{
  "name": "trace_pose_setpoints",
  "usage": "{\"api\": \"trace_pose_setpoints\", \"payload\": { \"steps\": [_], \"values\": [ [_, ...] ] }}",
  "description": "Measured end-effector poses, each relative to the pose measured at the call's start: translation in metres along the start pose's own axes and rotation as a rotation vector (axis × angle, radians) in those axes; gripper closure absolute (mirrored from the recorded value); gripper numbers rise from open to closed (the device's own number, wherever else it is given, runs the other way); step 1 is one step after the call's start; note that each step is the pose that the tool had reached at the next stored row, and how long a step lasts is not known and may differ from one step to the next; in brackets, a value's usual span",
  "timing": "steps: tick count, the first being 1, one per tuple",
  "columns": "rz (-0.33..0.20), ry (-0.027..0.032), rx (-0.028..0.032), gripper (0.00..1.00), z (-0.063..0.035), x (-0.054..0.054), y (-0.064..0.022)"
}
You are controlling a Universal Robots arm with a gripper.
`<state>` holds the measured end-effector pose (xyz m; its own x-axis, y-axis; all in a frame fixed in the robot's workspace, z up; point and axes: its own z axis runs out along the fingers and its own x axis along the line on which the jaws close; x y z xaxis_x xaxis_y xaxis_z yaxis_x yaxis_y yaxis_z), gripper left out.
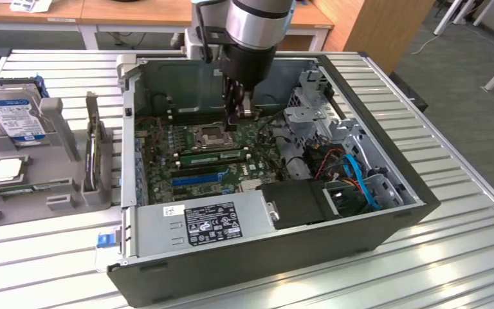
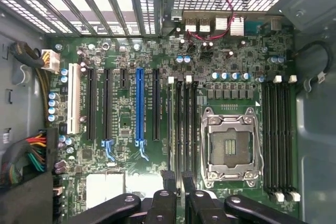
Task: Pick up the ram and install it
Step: 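Insert the ram into the slot, then press down the ram until it locks into place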
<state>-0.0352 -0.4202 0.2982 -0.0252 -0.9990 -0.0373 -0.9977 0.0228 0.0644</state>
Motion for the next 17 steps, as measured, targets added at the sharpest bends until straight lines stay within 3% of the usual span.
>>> {"api": "trace_pose_setpoints", "payload": {
  "steps": [3,17],
  "values": [
    [0.000,0.0000,0.0000,0.81,-0.0038,-0.0001,0.0002],
    [0.000,-0.0001,0.0000,0.83,-0.0038,-0.0001,0.0003]
  ]
}}
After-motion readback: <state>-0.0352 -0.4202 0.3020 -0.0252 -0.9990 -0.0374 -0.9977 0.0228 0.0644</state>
